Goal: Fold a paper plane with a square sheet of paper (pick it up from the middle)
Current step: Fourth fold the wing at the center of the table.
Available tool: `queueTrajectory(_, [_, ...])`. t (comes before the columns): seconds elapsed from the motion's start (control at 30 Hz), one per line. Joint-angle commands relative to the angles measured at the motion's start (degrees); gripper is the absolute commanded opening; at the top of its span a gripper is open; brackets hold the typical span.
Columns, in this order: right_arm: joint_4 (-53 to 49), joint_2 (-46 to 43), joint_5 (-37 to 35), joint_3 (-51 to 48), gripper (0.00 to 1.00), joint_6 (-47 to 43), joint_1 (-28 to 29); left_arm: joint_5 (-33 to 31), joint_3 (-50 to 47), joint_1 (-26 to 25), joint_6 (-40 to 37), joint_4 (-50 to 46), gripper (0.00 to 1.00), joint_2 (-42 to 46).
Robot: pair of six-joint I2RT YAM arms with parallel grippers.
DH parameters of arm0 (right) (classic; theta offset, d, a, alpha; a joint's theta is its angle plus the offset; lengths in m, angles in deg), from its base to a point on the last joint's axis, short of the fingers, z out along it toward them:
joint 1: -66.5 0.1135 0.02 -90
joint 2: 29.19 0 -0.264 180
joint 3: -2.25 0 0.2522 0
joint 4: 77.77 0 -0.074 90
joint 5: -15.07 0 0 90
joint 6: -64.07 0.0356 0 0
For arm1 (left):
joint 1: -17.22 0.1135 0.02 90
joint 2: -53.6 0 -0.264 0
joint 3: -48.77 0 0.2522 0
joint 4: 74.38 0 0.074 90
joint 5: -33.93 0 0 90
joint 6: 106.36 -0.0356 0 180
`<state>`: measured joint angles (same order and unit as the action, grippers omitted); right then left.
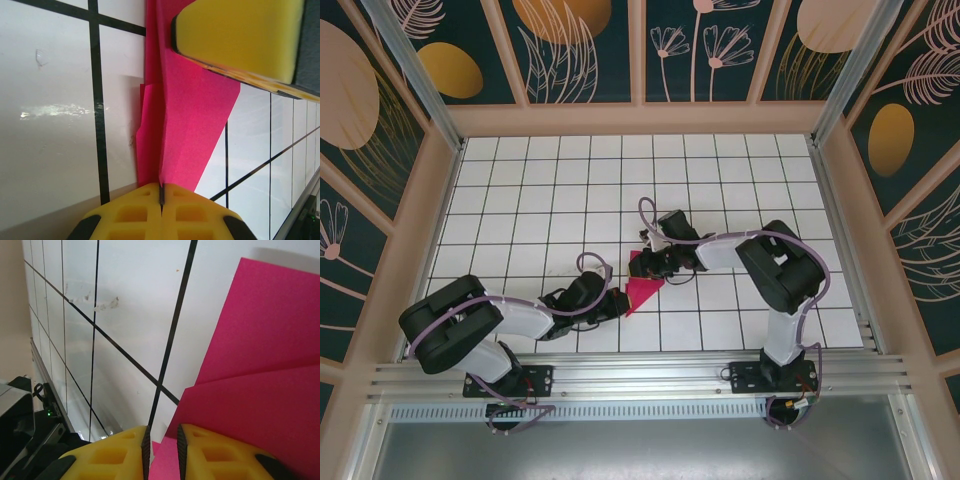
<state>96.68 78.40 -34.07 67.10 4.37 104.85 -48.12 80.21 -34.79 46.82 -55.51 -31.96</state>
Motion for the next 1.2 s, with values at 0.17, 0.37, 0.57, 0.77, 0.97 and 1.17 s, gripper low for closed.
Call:
queueTrajectory(0.17, [-1.1, 3.1, -2.4, 0.9, 0.24, -1.2, 0.0, 0.5, 0.0, 0.2, -0.3, -5.9, 0.00, -2.6])
queueTrajectory(0.37, [-1.9, 3.4, -6.0, -1.4, 0.22, -1.0, 0.0, 1.2, 0.7, 0.3, -1.3, -7.3, 0.15, -1.2])
queueTrajectory(0.57, [-1.6, 3.3, -6.8, -2.8, 0.19, -1.4, 0.0, -0.1, 2.5, 0.2, -3.7, -11.8, 0.20, 5.2])
queueTrajectory(0.77, [-1.5, 3.0, -7.0, -3.4, 0.19, -1.6, 0.0, 0.4, 3.2, 0.3, -4.9, -14.3, 0.18, 8.9])
queueTrajectory(0.97, [-1.3, 3.0, -6.9, -3.4, 0.19, -1.5, 0.0, 3.9, 3.5, 0.3, -5.0, -11.7, 0.16, 6.6])
queueTrajectory(1.17, [-1.1, 2.9, -7.0, -3.6, 0.19, -1.2, 0.0, 3.7, 3.4, 0.3, -5.1, -12.7, 0.13, 5.5])
